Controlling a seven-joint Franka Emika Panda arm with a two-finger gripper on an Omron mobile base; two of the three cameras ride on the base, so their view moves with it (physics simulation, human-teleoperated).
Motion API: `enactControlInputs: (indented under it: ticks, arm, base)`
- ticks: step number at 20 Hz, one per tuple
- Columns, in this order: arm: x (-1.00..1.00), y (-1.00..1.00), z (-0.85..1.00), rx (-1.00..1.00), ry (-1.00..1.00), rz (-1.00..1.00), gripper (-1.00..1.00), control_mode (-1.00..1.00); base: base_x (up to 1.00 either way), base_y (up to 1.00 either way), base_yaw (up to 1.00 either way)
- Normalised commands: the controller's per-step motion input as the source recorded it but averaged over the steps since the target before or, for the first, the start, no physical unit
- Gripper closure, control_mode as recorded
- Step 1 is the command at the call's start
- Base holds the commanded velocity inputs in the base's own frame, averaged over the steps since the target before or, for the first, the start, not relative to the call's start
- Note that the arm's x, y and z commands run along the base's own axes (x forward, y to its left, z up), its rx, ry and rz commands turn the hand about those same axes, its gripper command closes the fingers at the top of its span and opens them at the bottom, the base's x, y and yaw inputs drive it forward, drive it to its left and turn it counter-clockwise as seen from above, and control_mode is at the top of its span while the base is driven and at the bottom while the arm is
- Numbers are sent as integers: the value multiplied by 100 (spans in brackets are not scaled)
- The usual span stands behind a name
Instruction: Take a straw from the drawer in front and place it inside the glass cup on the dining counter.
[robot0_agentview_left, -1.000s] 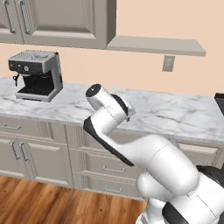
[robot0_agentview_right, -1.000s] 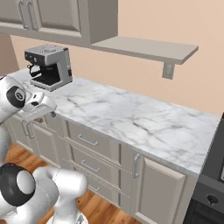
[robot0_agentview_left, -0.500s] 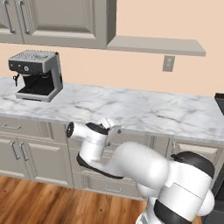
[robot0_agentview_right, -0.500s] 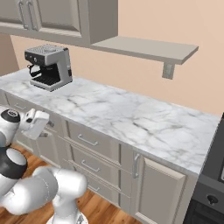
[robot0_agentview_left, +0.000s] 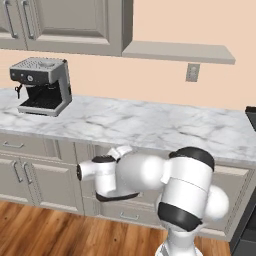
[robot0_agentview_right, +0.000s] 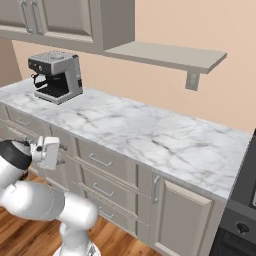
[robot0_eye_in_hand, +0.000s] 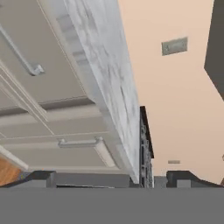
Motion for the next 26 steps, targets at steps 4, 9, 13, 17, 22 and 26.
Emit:
enactControlInputs:
  ticks: [4, 9, 13, 17, 22, 26]
  arm:
    - [11, 0, -50, -24, 0, 0, -100, -100]
    - [30, 0, -41, -15, 0, 0, -100, -100]
    - [31, 0, -41, -9, 0, 0, -100, -100]
    - [25, 0, -45, -5, 0, 0, -100, -100]
    - [33, 0, -37, 0, 0, 0, -100, -100]
    - [43, 0, -20, 0, 0, 2, -100, -100]
  base:
    - [0, 0, 0]
    - [0, 0, 0]
    - [0, 0, 0]
    - [0, 0, 0]
    - [0, 0, 0]
    - [0, 0, 0]
